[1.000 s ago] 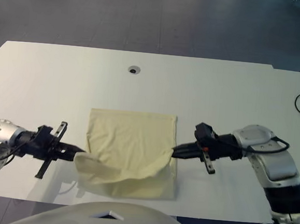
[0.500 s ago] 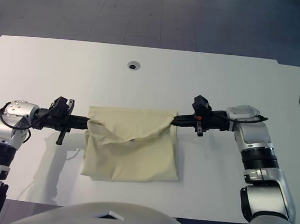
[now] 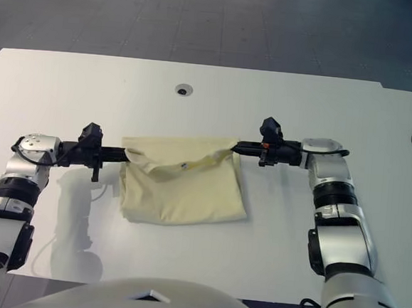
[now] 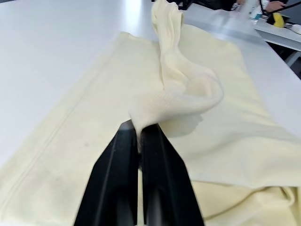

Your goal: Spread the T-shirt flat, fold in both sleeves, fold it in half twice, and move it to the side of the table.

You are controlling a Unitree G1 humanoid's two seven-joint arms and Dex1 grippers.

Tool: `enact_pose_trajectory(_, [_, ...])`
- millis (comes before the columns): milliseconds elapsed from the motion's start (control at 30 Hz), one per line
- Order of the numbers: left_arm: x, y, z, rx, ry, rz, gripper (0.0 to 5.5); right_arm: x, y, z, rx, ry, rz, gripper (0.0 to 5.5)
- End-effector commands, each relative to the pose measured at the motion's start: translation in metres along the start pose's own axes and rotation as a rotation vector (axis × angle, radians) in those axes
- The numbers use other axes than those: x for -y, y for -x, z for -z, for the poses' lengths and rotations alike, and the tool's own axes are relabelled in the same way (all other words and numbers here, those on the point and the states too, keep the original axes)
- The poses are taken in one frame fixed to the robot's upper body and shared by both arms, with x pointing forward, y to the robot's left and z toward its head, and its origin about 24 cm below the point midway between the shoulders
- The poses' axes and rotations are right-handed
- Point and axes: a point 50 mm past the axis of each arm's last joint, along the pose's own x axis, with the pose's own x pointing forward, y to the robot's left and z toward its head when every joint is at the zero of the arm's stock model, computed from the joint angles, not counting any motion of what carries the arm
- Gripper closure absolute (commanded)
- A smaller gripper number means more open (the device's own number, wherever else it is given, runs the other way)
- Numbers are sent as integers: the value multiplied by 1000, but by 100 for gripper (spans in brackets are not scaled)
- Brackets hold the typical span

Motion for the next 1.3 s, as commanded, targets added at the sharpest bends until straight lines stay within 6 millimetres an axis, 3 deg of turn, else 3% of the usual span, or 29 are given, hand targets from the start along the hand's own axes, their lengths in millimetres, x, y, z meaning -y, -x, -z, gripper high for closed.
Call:
enact_pose_trajectory(33, [-9, -7, 4, -51, 27, -55, 550, 6, -9, -3, 14, -12, 36, 549])
enact_pose_trajectory(100, [-11, -9, 11, -90, 62, -89, 516, 7, -14, 1, 4, -49, 49, 550])
enact_pose_trajectory(233, [-15, -10, 19, -127, 168, -146, 442, 12, -23, 5, 12, -153, 129, 475])
enact_pose_trajectory(400, [-21, -3, 13, -37, 355, -181, 368, 20, -22, 3, 69, -289, 234, 401])
enact_pose_trajectory(533, [-24, 1, 11, 9, 385, -231, 296, 29, -17, -5, 148, -366, 349, 331])
enact_pose_trajectory(733, [-32, 10, 2, 105, 380, -334, 193, 36, -6, -20, 244, -313, 435, 232])
enact_pose_trajectory(900, [-31, 9, -12, 208, 321, -283, 106, 26, -8, -27, 273, -236, 369, 149])
enact_pose_trajectory(1133, [-3, 0, -40, 320, 153, -133, 10, -15, -32, -10, 149, -133, 225, 249])
enact_pose_trajectory(1300, [45, -3, -38, 209, 94, 73, 91, -33, -35, 0, 101, -129, 167, 335])
